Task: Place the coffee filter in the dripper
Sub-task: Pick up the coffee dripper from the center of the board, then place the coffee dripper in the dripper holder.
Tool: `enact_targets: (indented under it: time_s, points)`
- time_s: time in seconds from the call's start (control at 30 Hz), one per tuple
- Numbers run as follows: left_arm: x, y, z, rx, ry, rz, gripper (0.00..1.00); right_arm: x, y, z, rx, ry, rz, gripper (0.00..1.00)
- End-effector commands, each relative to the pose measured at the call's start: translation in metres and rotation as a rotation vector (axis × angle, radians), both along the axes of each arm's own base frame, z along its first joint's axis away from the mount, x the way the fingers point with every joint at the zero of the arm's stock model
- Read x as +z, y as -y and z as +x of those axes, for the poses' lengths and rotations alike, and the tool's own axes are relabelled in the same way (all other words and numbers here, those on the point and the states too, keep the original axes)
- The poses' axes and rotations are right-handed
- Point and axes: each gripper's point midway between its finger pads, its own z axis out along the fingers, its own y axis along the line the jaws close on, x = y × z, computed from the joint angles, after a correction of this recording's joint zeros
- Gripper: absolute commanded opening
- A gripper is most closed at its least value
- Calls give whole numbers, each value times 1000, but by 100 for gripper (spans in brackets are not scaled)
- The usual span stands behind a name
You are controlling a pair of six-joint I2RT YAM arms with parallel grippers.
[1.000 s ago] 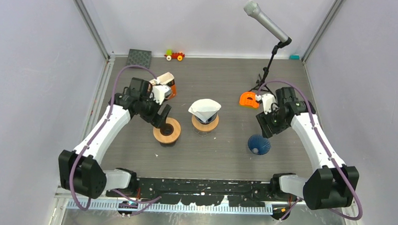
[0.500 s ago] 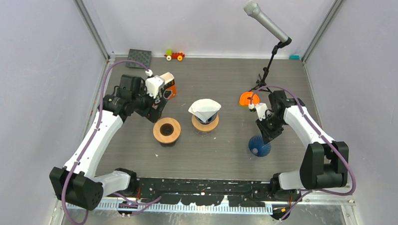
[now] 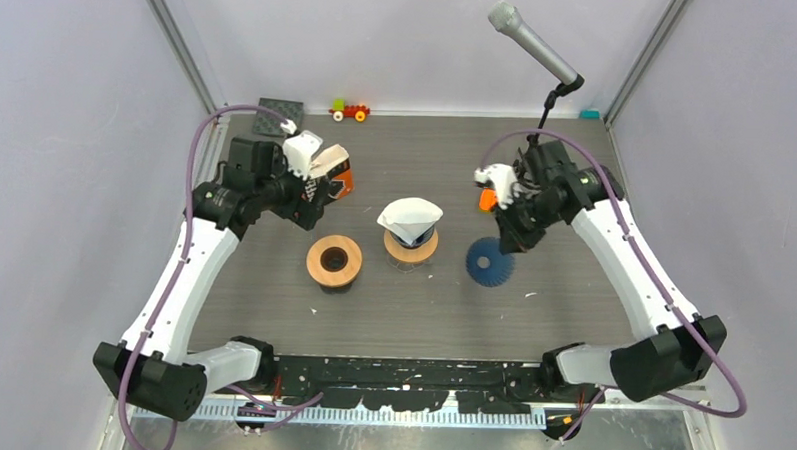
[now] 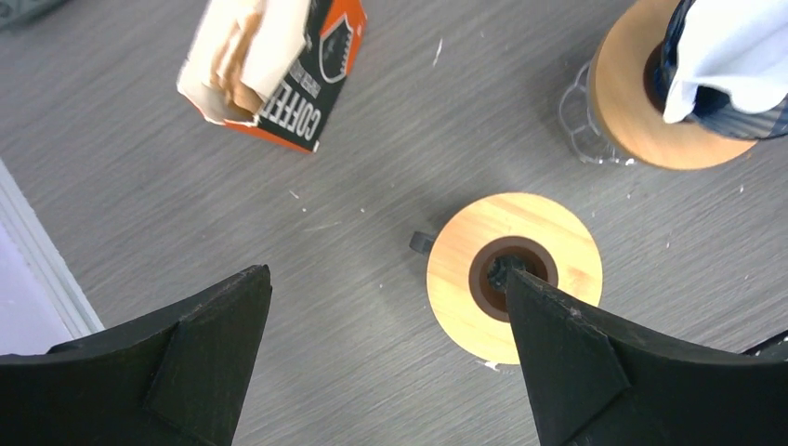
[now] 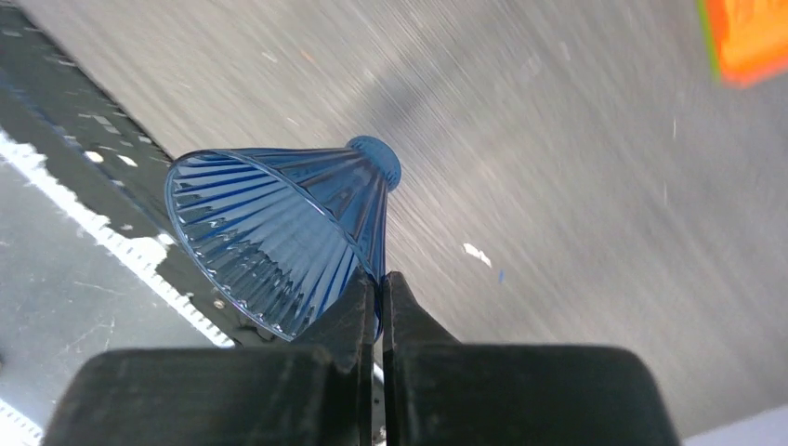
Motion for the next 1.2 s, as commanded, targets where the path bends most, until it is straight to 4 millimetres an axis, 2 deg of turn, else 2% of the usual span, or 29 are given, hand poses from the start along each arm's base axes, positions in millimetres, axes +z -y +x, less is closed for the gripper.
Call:
enact_targets:
  time_s: [0.0, 0.2, 0.27, 0.4, 0.53, 0.63, 0.73, 0.93, 1.17]
  points:
    - [48, 0, 6, 61, 104, -88, 100, 55, -70, -18, 159, 47, 110, 1]
    - [59, -14, 10, 167, 51, -177, 98, 106, -164, 2, 256, 133, 232, 1]
    - [60, -21, 10, 210, 18, -241, 95, 114, -195, 7, 279, 150, 262, 1]
    - [55, -47, 7, 320, -37, -341, 93, 114, -246, 25, 251, 151, 289, 0]
    - [50, -67, -6, 383, -50, -373, 90, 93, -287, 39, 213, 97, 288, 1]
    - [44, -73, -17, 393, -63, -365, 89, 79, -307, 44, 200, 78, 274, 1]
    - [35, -71, -27, 365, -92, -355, 87, 63, -320, 45, 187, 45, 256, 1]
    - [21, -63, -35, 318, -111, -367, 81, 31, -332, 44, 168, -21, 222, 0]
    - [0, -59, -38, 282, -142, -373, 79, 19, -340, 40, 165, -59, 222, 1]
